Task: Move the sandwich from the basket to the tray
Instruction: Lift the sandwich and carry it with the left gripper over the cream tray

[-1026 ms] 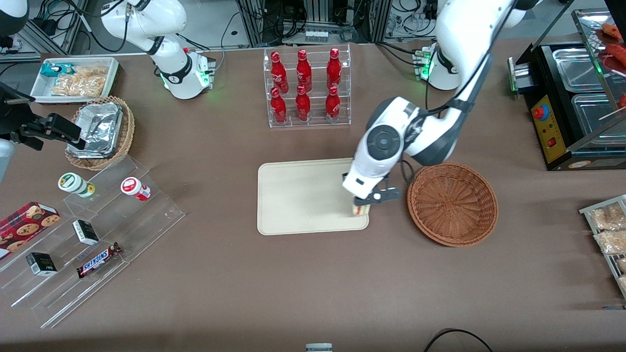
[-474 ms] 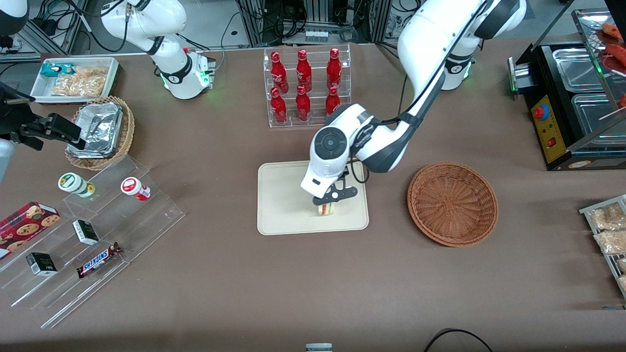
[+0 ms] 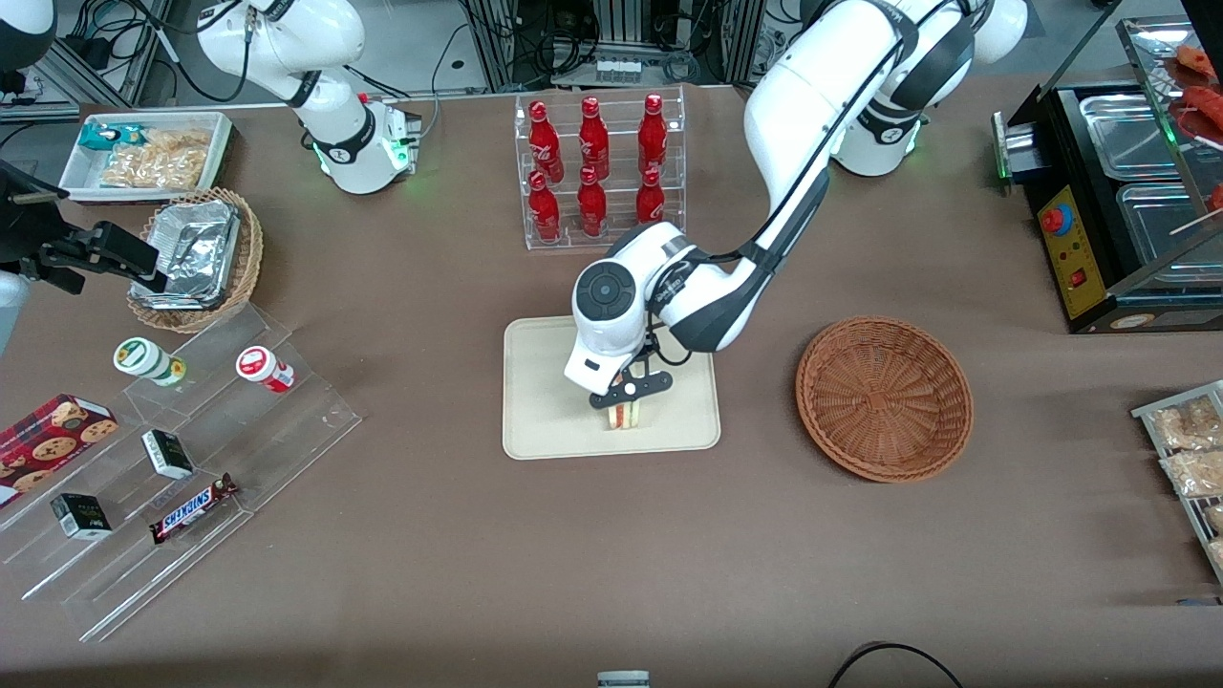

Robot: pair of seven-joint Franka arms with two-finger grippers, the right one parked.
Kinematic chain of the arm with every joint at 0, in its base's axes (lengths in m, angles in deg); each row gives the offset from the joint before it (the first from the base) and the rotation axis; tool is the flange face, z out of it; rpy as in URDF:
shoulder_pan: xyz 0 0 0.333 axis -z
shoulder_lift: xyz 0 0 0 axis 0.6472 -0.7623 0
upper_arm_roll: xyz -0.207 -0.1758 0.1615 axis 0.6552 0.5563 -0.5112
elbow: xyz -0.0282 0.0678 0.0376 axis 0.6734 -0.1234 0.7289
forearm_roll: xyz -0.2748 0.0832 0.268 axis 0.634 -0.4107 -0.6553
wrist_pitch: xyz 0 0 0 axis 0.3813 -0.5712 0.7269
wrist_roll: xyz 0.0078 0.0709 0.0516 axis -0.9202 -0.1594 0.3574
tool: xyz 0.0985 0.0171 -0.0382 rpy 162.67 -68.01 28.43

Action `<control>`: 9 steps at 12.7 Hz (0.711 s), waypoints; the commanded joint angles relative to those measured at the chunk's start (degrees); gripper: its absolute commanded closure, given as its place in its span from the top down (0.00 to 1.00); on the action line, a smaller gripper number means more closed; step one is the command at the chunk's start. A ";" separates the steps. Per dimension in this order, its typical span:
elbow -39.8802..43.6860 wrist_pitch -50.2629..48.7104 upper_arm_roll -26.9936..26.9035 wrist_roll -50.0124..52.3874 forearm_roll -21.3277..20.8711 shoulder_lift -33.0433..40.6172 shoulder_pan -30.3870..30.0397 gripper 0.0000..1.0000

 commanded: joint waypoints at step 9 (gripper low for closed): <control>2.71 0.02 -0.52 2.35 -0.57 1.01 0.97 1.00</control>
